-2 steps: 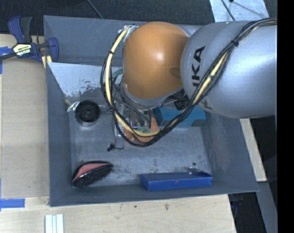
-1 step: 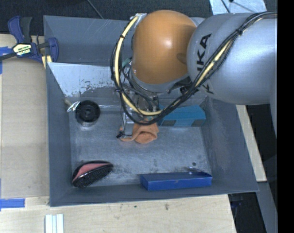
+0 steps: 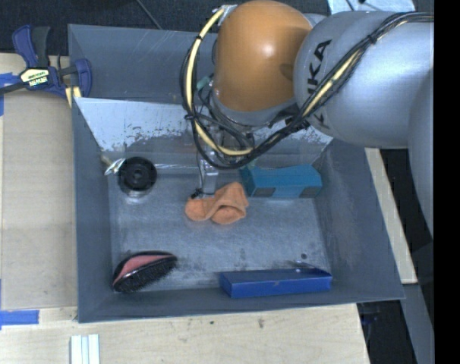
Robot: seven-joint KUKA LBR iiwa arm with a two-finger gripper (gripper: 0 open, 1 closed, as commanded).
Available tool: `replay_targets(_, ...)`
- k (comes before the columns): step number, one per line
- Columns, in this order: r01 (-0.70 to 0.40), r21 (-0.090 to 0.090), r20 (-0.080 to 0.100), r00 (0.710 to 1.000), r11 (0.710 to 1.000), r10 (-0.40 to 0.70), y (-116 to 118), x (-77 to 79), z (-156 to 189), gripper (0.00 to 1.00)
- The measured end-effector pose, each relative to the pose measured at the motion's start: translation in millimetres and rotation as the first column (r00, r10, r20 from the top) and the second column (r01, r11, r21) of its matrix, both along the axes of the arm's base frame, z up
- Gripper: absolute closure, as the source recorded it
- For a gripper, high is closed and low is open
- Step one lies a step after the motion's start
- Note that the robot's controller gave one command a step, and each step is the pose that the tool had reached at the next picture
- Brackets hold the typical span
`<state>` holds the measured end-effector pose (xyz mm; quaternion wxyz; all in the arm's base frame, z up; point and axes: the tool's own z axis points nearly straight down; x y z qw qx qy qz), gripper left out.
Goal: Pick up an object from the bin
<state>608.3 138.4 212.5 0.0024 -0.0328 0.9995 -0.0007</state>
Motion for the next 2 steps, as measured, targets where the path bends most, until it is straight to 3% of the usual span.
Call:
replay_targets(1,-0.075,0.001,0.0,0.997,0.997,0.075,-6.5,-27.3,-28.6,0.0)
replay_targets(2,-0.033,0.003,0.002,0.999,0.999,0.033,-20.7,-26.7,-75.0,0.0)
